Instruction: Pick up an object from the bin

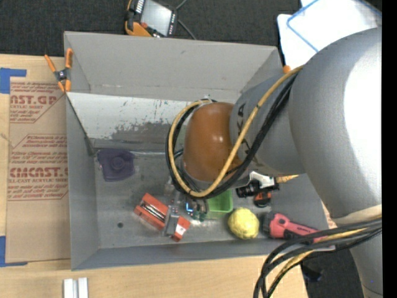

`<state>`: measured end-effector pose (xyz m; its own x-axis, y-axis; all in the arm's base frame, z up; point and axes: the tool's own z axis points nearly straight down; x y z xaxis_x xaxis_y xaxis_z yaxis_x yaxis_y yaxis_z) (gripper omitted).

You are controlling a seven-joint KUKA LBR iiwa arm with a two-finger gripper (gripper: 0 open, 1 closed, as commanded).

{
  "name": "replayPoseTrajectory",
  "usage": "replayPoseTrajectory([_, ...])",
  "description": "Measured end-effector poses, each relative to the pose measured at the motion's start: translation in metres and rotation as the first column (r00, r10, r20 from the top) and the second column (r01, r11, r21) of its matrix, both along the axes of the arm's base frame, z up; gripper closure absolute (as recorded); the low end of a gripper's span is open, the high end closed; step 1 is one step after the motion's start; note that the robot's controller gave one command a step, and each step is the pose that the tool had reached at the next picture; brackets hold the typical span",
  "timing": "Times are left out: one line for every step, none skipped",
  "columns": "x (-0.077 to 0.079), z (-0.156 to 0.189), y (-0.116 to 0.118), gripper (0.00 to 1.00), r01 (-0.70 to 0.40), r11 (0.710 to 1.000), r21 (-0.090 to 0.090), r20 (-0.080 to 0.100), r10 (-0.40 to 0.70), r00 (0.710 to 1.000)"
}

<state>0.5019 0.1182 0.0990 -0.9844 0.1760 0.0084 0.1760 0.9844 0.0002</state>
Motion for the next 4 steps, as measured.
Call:
replayPoseTrajectory([-0.014,-0.03,0.012,0.0,0.205,0.979,0.005,0.024,-0.206,0.978])
replayPoseTrajectory([-0.012,-0.028,0.014,1.0,0.165,0.986,0.003,0.016,-0.165,0.986])
replayPoseTrajectory([-0.012,-0.028,0.014,1.0,0.156,0.988,0.002,0.012,-0.156,0.988])
replayPoseTrajectory([-0.016,0.007,0.013,1.0,0.158,0.987,-0.002,0.0,-0.158,0.987])
